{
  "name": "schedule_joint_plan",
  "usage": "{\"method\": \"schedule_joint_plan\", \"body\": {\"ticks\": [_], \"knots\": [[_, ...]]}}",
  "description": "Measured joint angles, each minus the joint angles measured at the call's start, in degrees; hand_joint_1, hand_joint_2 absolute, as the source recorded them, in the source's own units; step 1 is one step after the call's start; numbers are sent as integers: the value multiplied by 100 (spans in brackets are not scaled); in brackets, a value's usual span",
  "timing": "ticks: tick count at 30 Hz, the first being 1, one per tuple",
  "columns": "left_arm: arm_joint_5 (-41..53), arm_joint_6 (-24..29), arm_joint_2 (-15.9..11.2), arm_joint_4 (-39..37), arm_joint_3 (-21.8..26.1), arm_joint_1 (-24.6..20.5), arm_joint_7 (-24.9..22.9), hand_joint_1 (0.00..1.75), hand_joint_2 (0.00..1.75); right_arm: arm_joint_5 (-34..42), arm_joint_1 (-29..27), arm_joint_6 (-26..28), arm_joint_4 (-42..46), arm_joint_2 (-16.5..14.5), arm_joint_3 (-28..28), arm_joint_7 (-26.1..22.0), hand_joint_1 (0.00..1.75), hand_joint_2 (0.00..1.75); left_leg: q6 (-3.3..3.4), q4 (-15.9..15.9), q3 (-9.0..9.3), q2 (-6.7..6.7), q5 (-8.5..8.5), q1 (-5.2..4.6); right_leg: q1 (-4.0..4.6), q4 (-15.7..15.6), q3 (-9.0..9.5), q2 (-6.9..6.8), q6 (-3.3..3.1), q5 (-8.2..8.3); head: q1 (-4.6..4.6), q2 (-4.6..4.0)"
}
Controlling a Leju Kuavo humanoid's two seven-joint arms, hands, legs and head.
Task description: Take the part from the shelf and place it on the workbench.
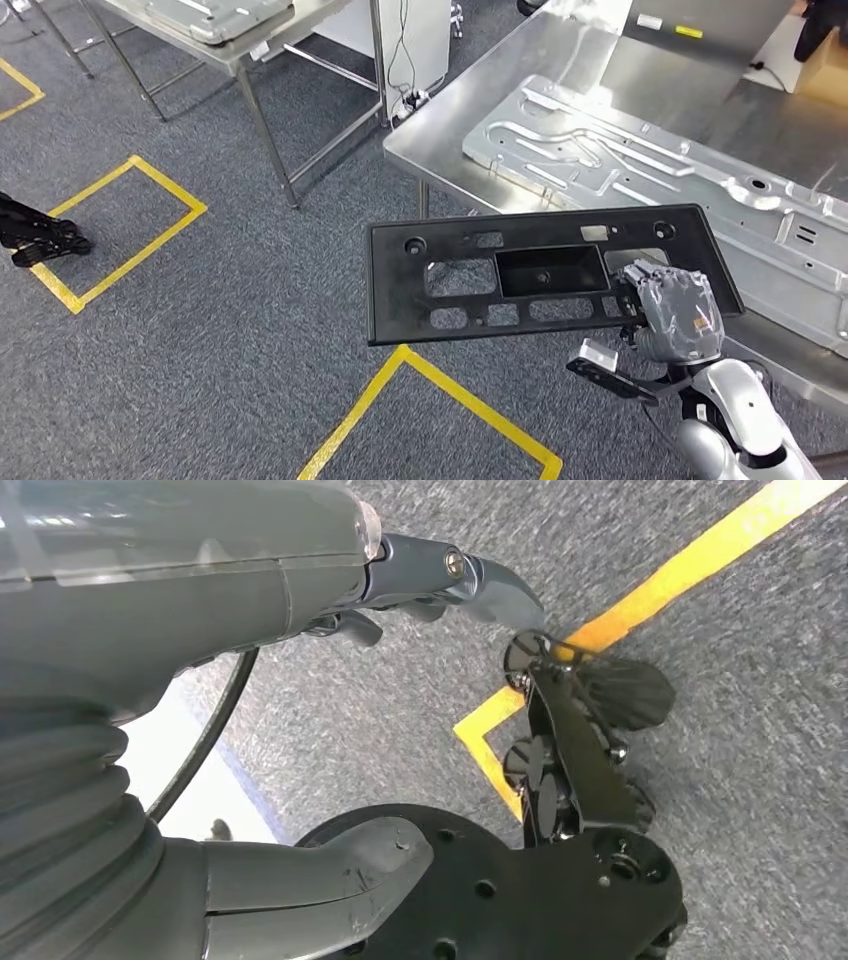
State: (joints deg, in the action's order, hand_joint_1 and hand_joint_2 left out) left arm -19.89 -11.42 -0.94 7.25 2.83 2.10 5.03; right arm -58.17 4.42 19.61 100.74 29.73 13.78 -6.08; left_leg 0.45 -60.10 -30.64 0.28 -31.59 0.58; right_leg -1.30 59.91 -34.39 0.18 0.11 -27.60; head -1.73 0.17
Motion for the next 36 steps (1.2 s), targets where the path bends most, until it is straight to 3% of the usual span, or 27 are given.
{"method": "schedule_joint_plan", "body": {"ticks": [1, 3, 4, 5, 6, 7, 9, 10, 12, 15, 17, 19, 20, 21, 23, 25, 29, 31, 34, 35, 36], "knots": [[-1, -2, 0, 2, -3, -1, 0, 0, 175, 2, 4, 0, 2, 0, -1, 0, 175, 175, -18, -255, -123, -2, -123, 8, 0, -17, 35, -3, -42, -14, -2, 0], [-4, -4, 0, 3, -8, 3, 0, 0, 175, 15, 8, -4, 1, -1, 0, 0, 175, 175, -35, -1022, -546, -5, -409, 10, 24, -21, 87, -13, -102, -58, -4, 0], [-7, -5, 0, 3, -10, 5, -1, 0, 175, 24, 6, -8, 0, -1, 0, 0, 175, 175, -36, -1347, -758, -5, -478, 10, 37, -21, 115, -14, -119, -83, -3, 0], [-9, -5, 0, 3, -11, 7, -2, 0, 175, 37, 3, -12, -1, -2, 1, 0, 175, 175, -27, -1498, -891, -5, -439, 9, 50, -20, 148, -10, -127, -111, -3, 0], [-12, -5, 0, 3, -13, 9, -6, 0, 175, 50, 2, -15, -1, -2, 1, 0, 175, 175, -7, -1420, -914, -5, -278, 6, 62, -20, 192, -2, -128, -142, -4, 0], [-17, -5, -1, 3, -14, 14, -10, 0, 175, 63, 2, -16, -1, -2, 0, 0, 175, 175, 27, -1137, -834, -7, -28, 0, 71, -20, 243, 8, -124, -176, -3, 0], [-30, 1, -7, 2, -14, 26, -18, 0, 175, 80, 5, -16, -2, -2, -2, 0, 175, 175, 110, -419, -556, -22, 397, -33, 88, -17, 327, 25, -99, -247, -1, 0], [-37, 3, -11, 2, -15, 30, -19, 0, 175, 85, 6, -17, -2, -2, -3, 0, 175, 175, 138, -178, -454, -28, 482, -51, 93, -14, 340, 31, -76, -269, -2, 0], [-42, 8, -18, 3, -16, 25, -20, 0, 175, 88, 4, -19, -3, -1, -5, 0, 175, 175, 160, -24, -389, -38, 466, -80, 92, -31, 338, 39, -16, -283, -3, -1], [-49, 10, -17, 4, -19, 18, -20, 0, 175, 91, 3, -19, 4, 13, -16, -1, 175, 175, 219, 133, -306, -37, 476, -37, 89, 40, 321, 30, 65, -367, 2, 0], [-51, 7, -15, 5, -21, 21, -21, 0, 175, 92, 3, -18, 10, 26, -27, -3, 175, 175, 270, 215, -226, -21, 477, -14, 72, 554, 62, 22, 104, -618, 9, 0], [-52, 8, -15, 5, -22, 23, -29, 0, 175, 94, -19, -18, 8, 28, -32, -4, 175, 175, 291, 223, -182, -15, 440, -13, 38, 1269, -373, 17, 149, -852, 10, -1], [-53, 9, -15, 5, -23, 22, -36, 0, 175, 95, -37, -19, 7, 28, -35, -4, 175, 175, 290, 220, -156, -19, 415, -11, 17, 1464, -527, 16, 173, -842, 10, -1], [-54, 9, -15, 5, -23, 21, -44, 0, 175, 98, -51, -19, 6, 29, -43, -4, 175, 175, 280, 215, -120, -24, 384, -6, -5, 1436, -573, 12, 195, -704, 10, -1], [-61, 10, -13, 5, -24, 22, -60, 0, 175, 111, -61, -21, 5, 35, -75, -4, 175, 175, 235, 195, -28, -31, 300, 8, -46, 803, -363, -9, 229, -204, 11, -1], [-67, 8, -13, 5, -26, 26, -72, 0, 175, 135, -62, -30, -4, 52, -132, 2, 175, 175, 163, 163, 28, -37, 217, -1, -35, 194, -100, -30, 217, 72, 9, -1], [-55, -7, -10, 5, -34, 23, -60, 0, 175, 167, -103, -46, -22, 129, -299, 48, 175, 175, 40, 155, 58, -32, 147, -10, -10, 16, -20, -13, 90, 22, 7, 0], [-52, -10, -5, 7, -38, 28, -40, 0, 175, 169, -120, -44, -25, 167, -384, 58, 175, 175, -9, -90, -28, -30, -8, 2, -33, -34, 52, -16, 5, 7, 4, 0], [-52, -12, -2, 7, -40, 42, -10, 0, 175, 169, -151, -40, -36, 188, -460, 59, 175, 175, -44, -1187, -633, -32, -425, 10, -15, -54, 134, -21, -75, -45, 1, 0], [-52, -12, -2, 7, -42, 44, -4, 0, 175, 169, -170, -39, -44, 188, -472, 59, 175, 175, -45, -1448, -818, -31, -450, 10, -4, -53, 157, -20, -84, -67, 0, 0], [-52, -12, -2, 7, -44, 46, -2, 0, 175, 168, -188, -38, -52, 188, -481, 59, 175, 175, -37, -1505, -906, -31, -363, 10, 5, -52, 185, -15, -85, -90, 1, 0]]}}
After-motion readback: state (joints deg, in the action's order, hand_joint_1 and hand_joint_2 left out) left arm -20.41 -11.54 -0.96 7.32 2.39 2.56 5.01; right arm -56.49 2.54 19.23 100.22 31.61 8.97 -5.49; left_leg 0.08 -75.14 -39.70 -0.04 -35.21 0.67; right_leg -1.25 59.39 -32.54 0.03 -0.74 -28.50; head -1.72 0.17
